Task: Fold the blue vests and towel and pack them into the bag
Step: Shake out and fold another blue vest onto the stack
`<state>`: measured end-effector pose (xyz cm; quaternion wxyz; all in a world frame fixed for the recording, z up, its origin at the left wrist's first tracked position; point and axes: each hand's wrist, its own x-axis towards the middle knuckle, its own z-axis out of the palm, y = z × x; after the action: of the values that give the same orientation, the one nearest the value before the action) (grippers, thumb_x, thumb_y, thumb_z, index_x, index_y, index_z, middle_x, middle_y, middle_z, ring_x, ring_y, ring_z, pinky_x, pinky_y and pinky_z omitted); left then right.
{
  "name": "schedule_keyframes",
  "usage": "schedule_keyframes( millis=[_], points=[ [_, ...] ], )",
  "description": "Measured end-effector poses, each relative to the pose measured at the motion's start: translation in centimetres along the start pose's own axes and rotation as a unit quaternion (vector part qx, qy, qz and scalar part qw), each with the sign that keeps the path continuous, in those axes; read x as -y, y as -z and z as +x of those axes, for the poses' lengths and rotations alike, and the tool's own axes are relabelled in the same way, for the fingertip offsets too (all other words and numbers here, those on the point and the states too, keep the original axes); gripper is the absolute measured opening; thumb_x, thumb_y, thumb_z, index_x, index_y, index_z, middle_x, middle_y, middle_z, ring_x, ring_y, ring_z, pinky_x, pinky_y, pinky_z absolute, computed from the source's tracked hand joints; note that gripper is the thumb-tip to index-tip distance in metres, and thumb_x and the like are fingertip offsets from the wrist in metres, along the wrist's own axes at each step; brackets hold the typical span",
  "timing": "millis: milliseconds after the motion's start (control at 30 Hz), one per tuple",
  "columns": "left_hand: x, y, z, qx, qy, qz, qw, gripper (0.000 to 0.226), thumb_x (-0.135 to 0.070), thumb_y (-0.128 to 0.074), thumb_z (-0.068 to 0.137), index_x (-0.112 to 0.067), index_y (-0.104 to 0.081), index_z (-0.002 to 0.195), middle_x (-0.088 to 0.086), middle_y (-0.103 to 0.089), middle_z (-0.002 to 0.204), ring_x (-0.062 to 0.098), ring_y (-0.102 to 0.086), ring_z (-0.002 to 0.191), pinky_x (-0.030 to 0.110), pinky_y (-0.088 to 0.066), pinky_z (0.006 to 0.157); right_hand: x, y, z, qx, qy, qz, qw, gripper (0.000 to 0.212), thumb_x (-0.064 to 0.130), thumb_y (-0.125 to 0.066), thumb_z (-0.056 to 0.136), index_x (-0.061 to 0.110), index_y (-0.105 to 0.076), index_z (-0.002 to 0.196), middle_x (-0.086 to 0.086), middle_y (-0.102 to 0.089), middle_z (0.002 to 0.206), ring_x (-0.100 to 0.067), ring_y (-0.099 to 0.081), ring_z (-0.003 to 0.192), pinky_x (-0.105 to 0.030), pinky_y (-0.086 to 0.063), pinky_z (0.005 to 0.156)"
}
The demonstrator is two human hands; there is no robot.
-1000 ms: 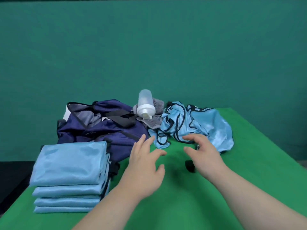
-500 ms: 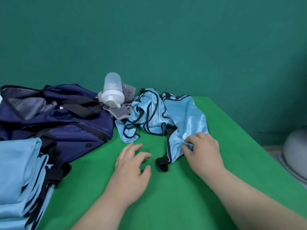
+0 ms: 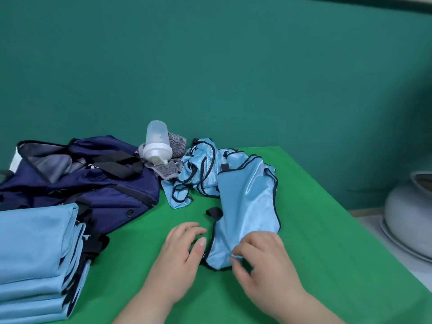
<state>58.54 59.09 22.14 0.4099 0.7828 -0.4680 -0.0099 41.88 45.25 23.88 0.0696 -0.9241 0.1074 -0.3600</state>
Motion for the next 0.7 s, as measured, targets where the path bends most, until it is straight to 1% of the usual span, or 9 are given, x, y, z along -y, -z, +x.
schedule_keyframes(
  millis=[33, 100, 133, 200, 300, 400, 467, 567, 700],
  points=[
    [-0.2, 0.1, -0.6, 0.008, -0.004, 0.005, 1.000, 0.067, -0.078, -0.020, 0.088, -0.035, -0.059, 0.122, -0.027, -0.044, 0.128, -0.010, -0.033, 0.128, 0.021, -0.027, 0.110, 0.5, 0.1, -0.5, 0.019, 0.013, -0.003, 1.000, 0.005, 0.032, -0.066, 0.082, 0.028, -0.066, 0.080, 0.012, -0.054, 0.082, -0.014, -0.054, 0.078, -0.033, -0.041, 0.081],
    [-0.5, 0.4, -1.7, 0.024, -0.011, 0.015, 1.000, 0.073, -0.082, -0.012, 0.085, -0.037, -0.058, 0.121, -0.034, -0.040, 0.126, -0.013, -0.032, 0.126, 0.016, -0.026, 0.107, 1.5, 0.4, -1.1, 0.065, 0.028, -0.001, 0.997, 0.004, 0.033, -0.066, 0.081, 0.029, -0.065, 0.080, 0.012, -0.053, 0.081, -0.014, -0.053, 0.077, -0.035, -0.043, 0.081],
    [-0.7, 0.5, -2.0, 0.028, -0.013, 0.017, 0.999, 0.071, -0.081, -0.013, 0.086, -0.038, -0.058, 0.120, -0.035, -0.040, 0.125, -0.014, -0.033, 0.125, 0.015, -0.026, 0.106, 1.9, 0.7, -1.1, 0.088, 0.026, 0.007, 0.996, 0.005, 0.036, -0.065, 0.082, 0.030, -0.065, 0.081, 0.013, -0.054, 0.081, -0.013, -0.053, 0.078, -0.035, -0.044, 0.081],
    [-0.9, 0.8, -2.3, 0.022, -0.016, 0.009, 1.000, 0.060, -0.073, -0.023, 0.089, -0.036, -0.059, 0.119, -0.033, -0.044, 0.123, -0.011, -0.037, 0.124, 0.017, -0.029, 0.105, 2.2, 1.5, -0.8, 0.119, 0.002, 0.029, 0.992, 0.013, 0.042, -0.061, 0.084, 0.031, -0.067, 0.086, 0.015, -0.057, 0.084, -0.011, -0.054, 0.084, -0.034, -0.045, 0.083],
    [-1.0, 1.0, -2.2, 0.005, 0.001, -0.011, 1.000, 0.053, -0.064, -0.026, 0.090, -0.034, -0.060, 0.118, -0.033, -0.047, 0.119, -0.009, -0.042, 0.121, 0.019, -0.034, 0.104, 1.4, 2.7, 0.4, 0.113, -0.080, 0.065, 0.988, 0.025, 0.045, -0.052, 0.089, 0.029, -0.071, 0.093, 0.017, -0.059, 0.089, -0.008, -0.053, 0.091, -0.032, -0.045, 0.087],
    [-0.9, 0.9, -2.2, 0.000, 0.003, -0.018, 1.000, 0.053, -0.064, -0.027, 0.091, -0.033, -0.061, 0.117, -0.033, -0.048, 0.116, -0.009, -0.044, 0.118, 0.023, -0.037, 0.103, -0.7, 3.5, 2.7, 0.093, -0.145, 0.046, 0.984, 0.021, 0.033, -0.055, 0.093, 0.025, -0.072, 0.102, 0.017, -0.058, 0.095, -0.007, -0.052, 0.098, -0.027, -0.043, 0.091],
    [-0.7, 0.7, -2.2, -0.003, 0.009, -0.019, 1.000, 0.051, -0.063, -0.027, 0.090, -0.034, -0.061, 0.115, -0.032, -0.049, 0.115, -0.006, -0.045, 0.117, 0.029, -0.038, 0.104, -2.2, 3.6, 4.8, 0.090, -0.174, 0.021, 0.980, 0.020, 0.027, -0.056, 0.094, 0.023, -0.070, 0.109, 0.010, -0.060, 0.104, -0.011, -0.051, 0.105, -0.029, -0.042, 0.095],
    [-0.4, 0.5, -1.9, -0.021, 0.022, -0.018, 0.999, 0.046, -0.062, -0.031, 0.090, -0.035, -0.062, 0.112, -0.029, -0.052, 0.113, -0.001, -0.048, 0.114, 0.038, -0.040, 0.105, -4.6, 3.3, 8.2, 0.106, -0.197, -0.022, 0.974, 0.029, 0.024, -0.053, 0.096, 0.021, -0.065, 0.122, 0.003, -0.058, 0.121, -0.018, -0.046, 0.120, -0.033, -0.039, 0.100],
    [-0.4, 0.4, -1.7, -0.026, 0.032, -0.014, 0.999, 0.046, -0.063, -0.028, 0.088, -0.038, -0.059, 0.109, -0.031, -0.050, 0.112, -0.010, -0.040, 0.115, 0.041, -0.034, 0.111, -7.7, 2.0, 12.8, 0.119, -0.196, -0.055, 0.972, 0.043, 0.015, -0.047, 0.097, 0.018, -0.054, 0.139, -0.004, -0.049, 0.143, -0.025, -0.036, 0.136, -0.040, -0.033, 0.112]
  ],
)
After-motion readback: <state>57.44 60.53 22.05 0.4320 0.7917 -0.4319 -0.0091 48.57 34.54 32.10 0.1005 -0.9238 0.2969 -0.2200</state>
